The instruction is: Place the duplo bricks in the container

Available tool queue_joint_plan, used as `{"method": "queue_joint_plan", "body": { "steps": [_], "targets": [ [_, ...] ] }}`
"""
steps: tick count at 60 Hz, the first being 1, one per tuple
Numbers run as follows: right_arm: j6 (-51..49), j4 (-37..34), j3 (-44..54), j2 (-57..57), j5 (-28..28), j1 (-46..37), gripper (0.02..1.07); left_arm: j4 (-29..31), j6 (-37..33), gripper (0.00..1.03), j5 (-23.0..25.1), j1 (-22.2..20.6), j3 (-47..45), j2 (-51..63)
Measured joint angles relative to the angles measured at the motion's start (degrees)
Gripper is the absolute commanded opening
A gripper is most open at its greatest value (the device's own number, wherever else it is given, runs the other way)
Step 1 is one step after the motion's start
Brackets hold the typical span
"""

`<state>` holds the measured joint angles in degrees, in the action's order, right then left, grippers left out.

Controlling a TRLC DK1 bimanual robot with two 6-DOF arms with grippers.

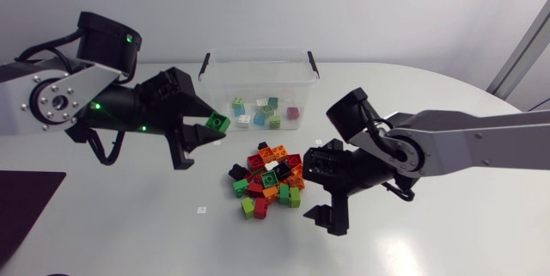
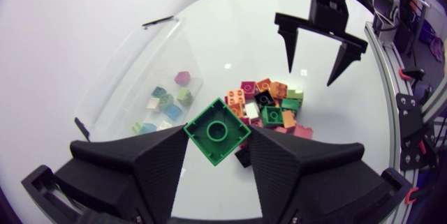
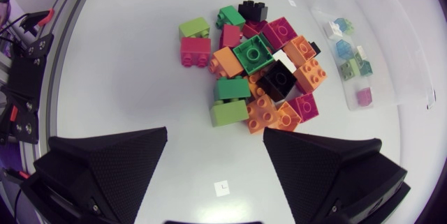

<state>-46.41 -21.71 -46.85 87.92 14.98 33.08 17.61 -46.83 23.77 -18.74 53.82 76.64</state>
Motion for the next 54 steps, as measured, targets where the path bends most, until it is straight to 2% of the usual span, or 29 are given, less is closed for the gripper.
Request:
{"method": "queue_joint_plan", "body": {
  "steps": [11, 30, 40, 46, 50, 54],
  "targets": [
    [-1.75, -0.76, -2.45, 4.09, 0.0, 1.03, 0.99, -3.89, 3.67, 0.37, -0.02, 1.46, 4.83, 3.34],
    [-4.02, -1.22, -5.07, 9.18, 0.02, 2.14, 0.95, -6.19, 7.89, 0.37, -0.02, 3.65, 12.2, 9.9],
    [-4.9, -2.34, -6.1, 10.27, 0.02, 2.14, 0.87, -6.8, 9.44, 0.37, -0.48, 4.13, 15.63, 12.83],
    [-5.11, -2.62, -6.1, 10.82, 0.0, 2.51, 0.86, -7.43, 10.29, 0.37, -1.49, 4.17, 17.33, 14.1],
    [-5.11, -2.8, -6.1, 11.08, 0.02, 2.99, 0.78, -7.72, 10.95, 0.37, -1.64, 4.31, 18.25, 14.84],
    [-5.09, -2.95, -6.1, 11.15, 0.02, 3.61, 0.78, -7.78, 11.13, 0.37, -1.75, 4.46, 18.86, 15.37]
  ]
}}
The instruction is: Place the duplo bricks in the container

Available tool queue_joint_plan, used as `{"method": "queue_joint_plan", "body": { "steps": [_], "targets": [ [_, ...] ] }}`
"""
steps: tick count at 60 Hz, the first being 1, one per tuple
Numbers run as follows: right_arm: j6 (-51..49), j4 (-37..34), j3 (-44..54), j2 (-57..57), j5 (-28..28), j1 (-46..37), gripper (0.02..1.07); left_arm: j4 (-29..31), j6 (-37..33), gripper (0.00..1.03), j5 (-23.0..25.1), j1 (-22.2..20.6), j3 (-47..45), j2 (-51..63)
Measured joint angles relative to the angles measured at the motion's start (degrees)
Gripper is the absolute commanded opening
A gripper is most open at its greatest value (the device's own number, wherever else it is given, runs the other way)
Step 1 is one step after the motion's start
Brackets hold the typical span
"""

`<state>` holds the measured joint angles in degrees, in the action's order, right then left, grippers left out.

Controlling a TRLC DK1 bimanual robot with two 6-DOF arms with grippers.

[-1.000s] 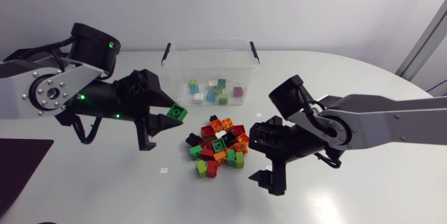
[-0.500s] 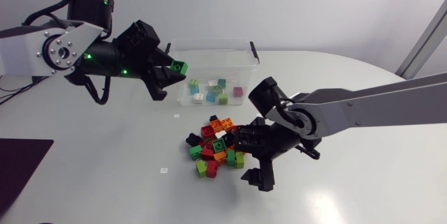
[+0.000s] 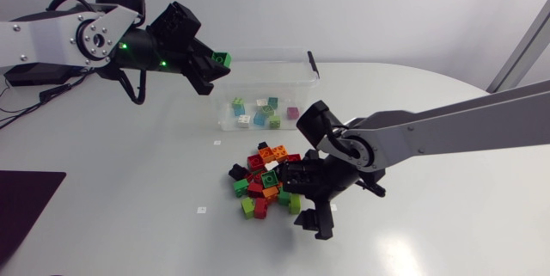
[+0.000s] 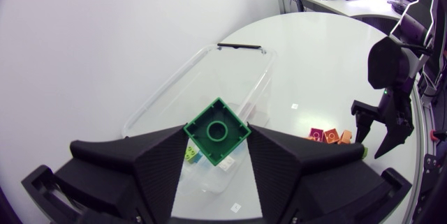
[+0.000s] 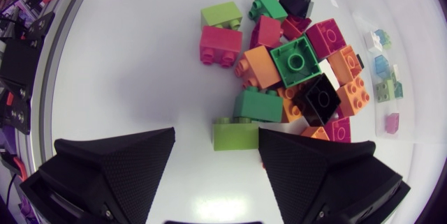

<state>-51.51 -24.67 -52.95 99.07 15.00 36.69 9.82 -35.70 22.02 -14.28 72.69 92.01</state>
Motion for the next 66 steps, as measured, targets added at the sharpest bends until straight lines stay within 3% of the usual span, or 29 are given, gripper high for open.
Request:
{"method": "queue_joint_plan", "body": {
  "steps": [4, 17, 32, 40, 64, 66],
  "targets": [
    [0.04, 0.02, 0.0, 0.04, -0.04, 0.5, 0.73, -0.44, 0.17, 0.37, -0.04, 0.0, 0.31, 0.55],
    [0.35, 0.02, 0.0, 1.05, -0.46, 0.83, 0.31, -0.98, 1.38, 0.37, -1.53, -0.02, 2.34, 2.38],
    [0.5, -0.15, 0.57, 0.26, -1.36, 0.83, 0.3, -2.91, 4.28, 0.38, -4.33, -0.44, 7.34, 7.65],
    [0.72, -2.25, 2.21, -2.56, -1.42, 0.72, 0.3, -2.91, 5.38, 0.48, -6.1, -1.64, 10.6, 11.04],
    [1.81, -6.58, 2.82, -13.55, -1.05, -1.64, 0.3, -2.16, 8.94, 0.52, -9.07, -2.03, 21.92, 19.91],
    [1.81, -6.95, 2.82, -14.14, -0.81, -1.97, 0.3, -2.01, 9.18, 0.58, -9.09, -1.88, 22.88, 20.72]
  ]
}}
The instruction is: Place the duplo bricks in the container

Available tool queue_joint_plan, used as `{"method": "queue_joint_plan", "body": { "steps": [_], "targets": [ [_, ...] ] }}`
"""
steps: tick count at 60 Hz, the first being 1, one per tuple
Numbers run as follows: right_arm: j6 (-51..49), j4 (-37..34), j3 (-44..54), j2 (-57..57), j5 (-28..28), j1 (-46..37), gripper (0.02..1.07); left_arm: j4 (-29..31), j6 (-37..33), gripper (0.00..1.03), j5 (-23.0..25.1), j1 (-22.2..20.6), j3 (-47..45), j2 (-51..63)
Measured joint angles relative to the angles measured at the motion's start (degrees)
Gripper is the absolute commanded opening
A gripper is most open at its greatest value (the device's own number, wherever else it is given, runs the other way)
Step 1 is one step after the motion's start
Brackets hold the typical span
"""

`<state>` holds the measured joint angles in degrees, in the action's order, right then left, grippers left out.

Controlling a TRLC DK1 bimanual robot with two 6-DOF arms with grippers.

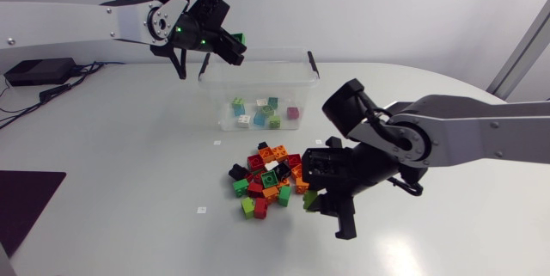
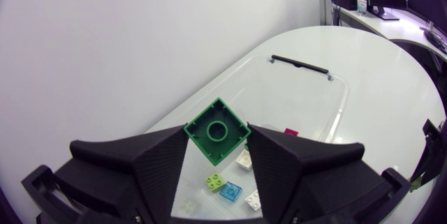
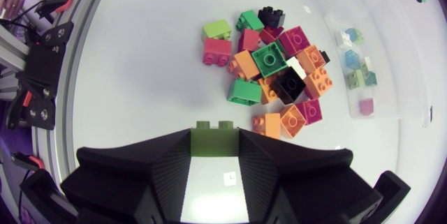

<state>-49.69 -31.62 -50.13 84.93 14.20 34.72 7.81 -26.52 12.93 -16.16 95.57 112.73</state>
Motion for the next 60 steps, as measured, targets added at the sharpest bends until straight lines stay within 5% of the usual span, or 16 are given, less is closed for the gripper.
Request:
{"method": "queue_joint_plan", "body": {
  "steps": [13, 31, 60],
  "targets": [
    [0.2, -1.46, -1.49, -2.25, 1.07, -2.84, 0.3, 0.9, 1.03, 0.95, -0.9, 0.79, 2.23, 2.36],
    [3.15, -0.98, -9.44, -2.47, 3.87, -7.37, 0.3, 0.83, 1.03, 0.98, -1.09, 0.79, -1.03, -1.22],
    [14.71, 9.6, -21.57, 3.26, 4.04, -10.45, 0.3, 1.7, -5.38, 0.97, 1.7, 1.11, -26.69, -27.52]
  ]
}}
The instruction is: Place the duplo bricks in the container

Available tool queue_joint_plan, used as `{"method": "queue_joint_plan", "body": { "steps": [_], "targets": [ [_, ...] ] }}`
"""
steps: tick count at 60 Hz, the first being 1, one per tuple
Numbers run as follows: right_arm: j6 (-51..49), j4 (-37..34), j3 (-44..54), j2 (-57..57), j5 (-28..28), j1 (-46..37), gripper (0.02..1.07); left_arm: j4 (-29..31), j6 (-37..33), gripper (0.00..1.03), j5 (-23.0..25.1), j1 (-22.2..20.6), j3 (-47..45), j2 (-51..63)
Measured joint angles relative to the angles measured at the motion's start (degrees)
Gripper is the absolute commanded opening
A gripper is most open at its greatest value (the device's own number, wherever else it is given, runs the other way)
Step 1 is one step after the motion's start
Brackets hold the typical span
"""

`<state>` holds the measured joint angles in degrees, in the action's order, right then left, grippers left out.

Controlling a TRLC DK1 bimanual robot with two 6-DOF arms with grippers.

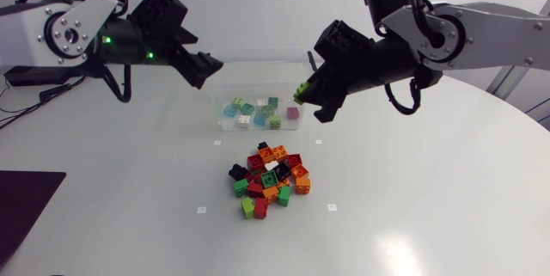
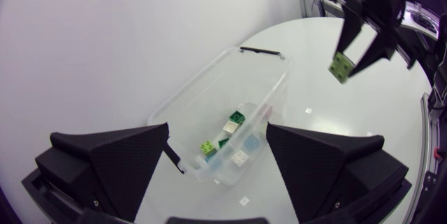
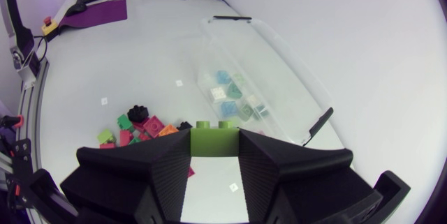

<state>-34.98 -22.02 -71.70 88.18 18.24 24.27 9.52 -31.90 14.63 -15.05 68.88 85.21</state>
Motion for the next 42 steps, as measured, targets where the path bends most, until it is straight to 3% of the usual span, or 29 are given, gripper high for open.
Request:
{"method": "queue_joint_plan", "body": {
  "steps": [16, 42],
  "targets": [
    [5.55, 3.28, -9.01, 5.97, -0.09, 0.0, 0.3, 2.58, -5.53, 0.96, 3.96, 0.0, -11.5, -5.99],
    [10.16, 5.92, -19.96, 17.77, -1.97, 0.04, 0.3, 4.28, -11.96, 0.96, 5.77, -2.99, -20.79, -7.82]
  ]
}}
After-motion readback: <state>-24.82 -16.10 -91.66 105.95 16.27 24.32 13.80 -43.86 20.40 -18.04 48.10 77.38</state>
